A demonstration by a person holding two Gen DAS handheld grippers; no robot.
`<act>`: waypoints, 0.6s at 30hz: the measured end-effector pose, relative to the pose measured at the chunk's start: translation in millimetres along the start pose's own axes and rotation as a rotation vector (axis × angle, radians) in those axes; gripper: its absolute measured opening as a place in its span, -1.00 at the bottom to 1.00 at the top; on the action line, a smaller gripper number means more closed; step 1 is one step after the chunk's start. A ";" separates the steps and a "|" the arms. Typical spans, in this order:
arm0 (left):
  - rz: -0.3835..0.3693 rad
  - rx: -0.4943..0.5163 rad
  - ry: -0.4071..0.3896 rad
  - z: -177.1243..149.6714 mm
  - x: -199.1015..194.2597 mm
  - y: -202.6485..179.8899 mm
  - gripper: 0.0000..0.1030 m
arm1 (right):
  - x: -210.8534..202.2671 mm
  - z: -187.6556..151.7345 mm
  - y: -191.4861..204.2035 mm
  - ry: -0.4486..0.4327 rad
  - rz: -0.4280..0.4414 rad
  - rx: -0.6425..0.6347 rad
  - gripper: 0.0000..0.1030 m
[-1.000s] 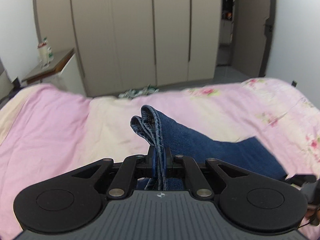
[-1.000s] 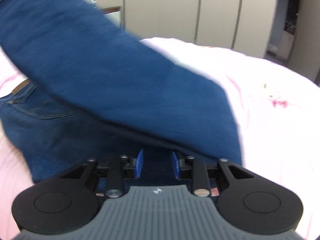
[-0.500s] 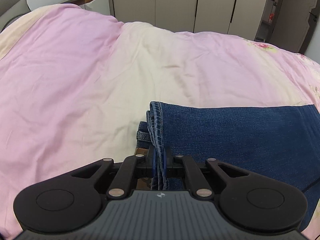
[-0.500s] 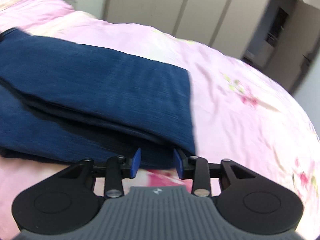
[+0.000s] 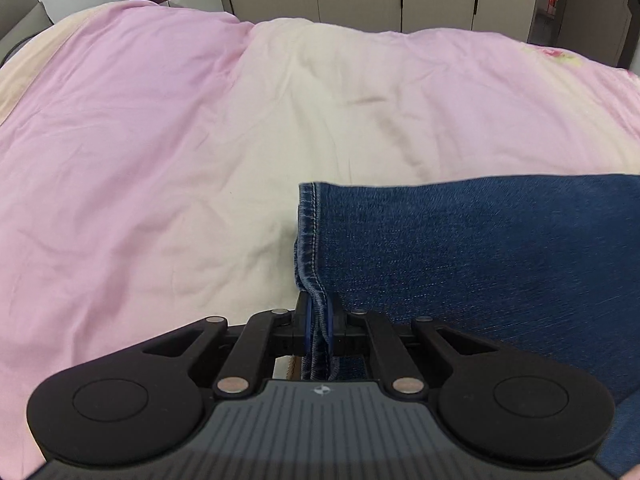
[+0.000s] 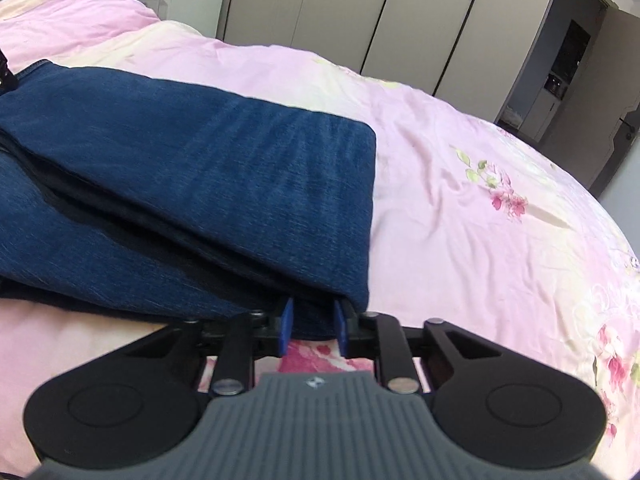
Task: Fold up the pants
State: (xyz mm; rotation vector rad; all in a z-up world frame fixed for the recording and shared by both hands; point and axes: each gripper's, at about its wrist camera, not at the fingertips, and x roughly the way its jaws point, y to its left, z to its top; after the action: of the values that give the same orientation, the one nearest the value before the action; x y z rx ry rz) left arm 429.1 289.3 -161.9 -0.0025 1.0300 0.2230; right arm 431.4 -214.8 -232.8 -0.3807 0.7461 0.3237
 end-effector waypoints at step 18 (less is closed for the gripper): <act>-0.219 -0.299 -0.035 -52.1 -88.0 55.6 0.25 | -45.7 -34.0 -25.1 0.059 0.006 0.072 -0.29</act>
State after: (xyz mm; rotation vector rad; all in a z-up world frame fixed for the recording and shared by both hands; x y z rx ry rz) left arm 331.1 322.0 -108.4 -0.3790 0.9452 0.1747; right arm 390.1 -258.9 -217.8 -0.3207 0.8148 0.2913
